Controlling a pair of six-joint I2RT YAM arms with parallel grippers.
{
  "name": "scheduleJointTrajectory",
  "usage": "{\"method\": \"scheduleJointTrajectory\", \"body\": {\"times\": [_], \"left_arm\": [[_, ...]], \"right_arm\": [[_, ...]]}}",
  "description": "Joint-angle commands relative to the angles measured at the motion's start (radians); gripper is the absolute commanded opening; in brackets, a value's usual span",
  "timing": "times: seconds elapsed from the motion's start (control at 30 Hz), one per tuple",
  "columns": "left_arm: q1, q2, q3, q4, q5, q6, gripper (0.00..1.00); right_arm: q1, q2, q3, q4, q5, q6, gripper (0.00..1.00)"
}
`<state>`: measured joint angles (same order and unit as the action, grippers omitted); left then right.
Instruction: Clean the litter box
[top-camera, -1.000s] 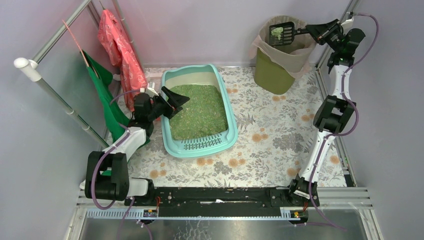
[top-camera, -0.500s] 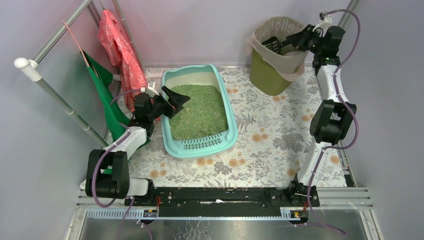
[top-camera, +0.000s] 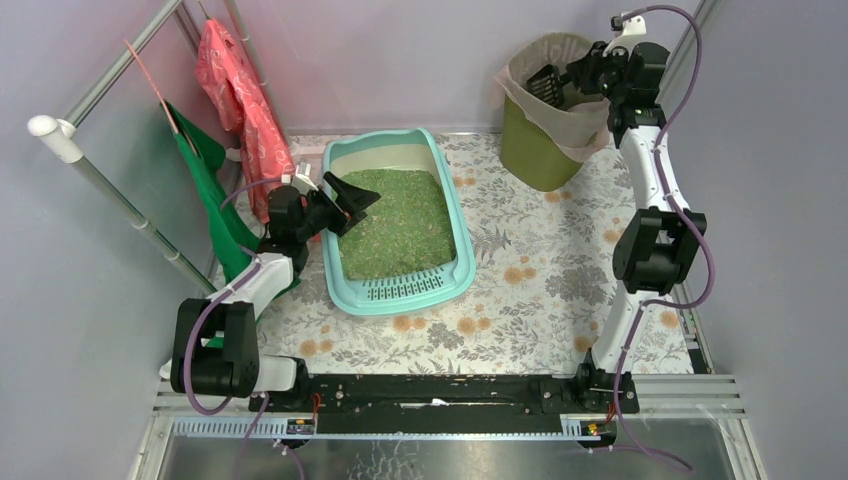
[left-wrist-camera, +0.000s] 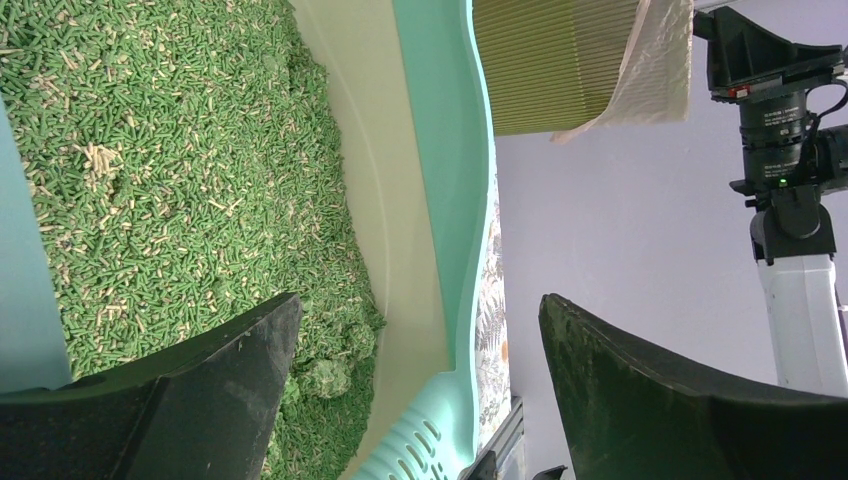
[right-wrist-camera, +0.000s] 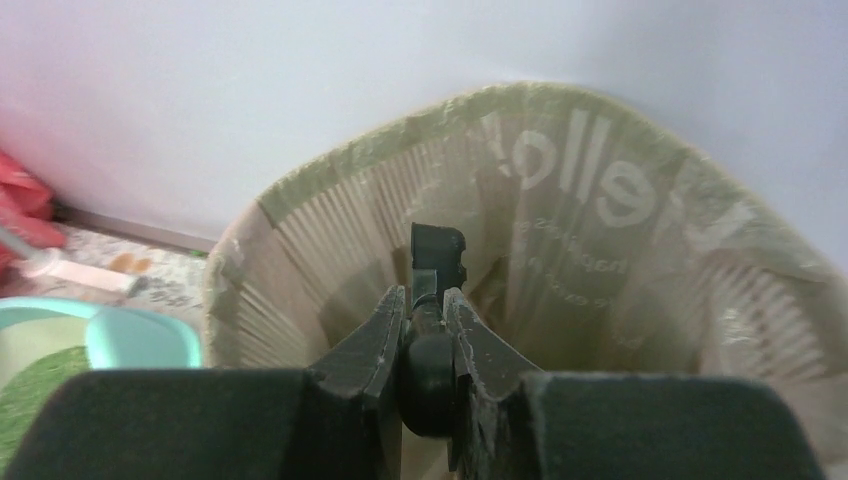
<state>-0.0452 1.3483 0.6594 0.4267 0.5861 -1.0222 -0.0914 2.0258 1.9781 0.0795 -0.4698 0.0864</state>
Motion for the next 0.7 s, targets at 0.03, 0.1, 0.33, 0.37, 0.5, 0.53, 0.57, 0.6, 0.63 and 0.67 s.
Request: {"method": "scheduleJointTrajectory", "body": {"times": [0.03,0.1,0.33,0.37,0.5,0.53,0.57,0.6,0.63,0.67], "left_arm": [[0.003,0.014,-0.017,-0.012,-0.025,0.037,0.97],[0.002,0.017,-0.017,-0.007,-0.025,0.035,0.97],[-0.001,0.014,-0.019,-0.001,-0.018,0.031,0.97],[-0.001,0.012,-0.018,-0.004,-0.017,0.033,0.97],[-0.001,0.002,-0.018,-0.014,-0.014,0.04,0.97],[-0.001,-0.002,-0.017,-0.017,-0.013,0.042,0.98],[-0.001,-0.006,-0.016,-0.02,-0.012,0.044,0.98],[-0.001,-0.008,-0.016,-0.024,-0.013,0.047,0.98],[-0.001,-0.01,-0.014,-0.028,-0.013,0.047,0.98],[-0.001,-0.013,-0.014,-0.03,-0.012,0.049,0.98]], "right_arm": [[0.038,-0.145,-0.012,0.045,0.136,-0.171,0.0],[0.059,-0.168,-0.02,0.034,0.185,-0.223,0.0],[0.061,-0.196,-0.025,0.089,0.292,-0.142,0.0],[0.052,-0.194,-0.023,0.099,0.28,-0.105,0.0],[-0.035,-0.192,-0.061,0.214,0.173,0.217,0.0],[-0.068,-0.194,-0.081,0.253,0.14,0.284,0.0],[-0.087,-0.198,-0.109,0.306,0.114,0.354,0.0],[-0.115,-0.205,-0.14,0.353,0.099,0.409,0.0],[-0.131,-0.21,-0.161,0.39,0.084,0.45,0.0],[-0.146,-0.211,-0.172,0.409,0.064,0.488,0.0]]}}
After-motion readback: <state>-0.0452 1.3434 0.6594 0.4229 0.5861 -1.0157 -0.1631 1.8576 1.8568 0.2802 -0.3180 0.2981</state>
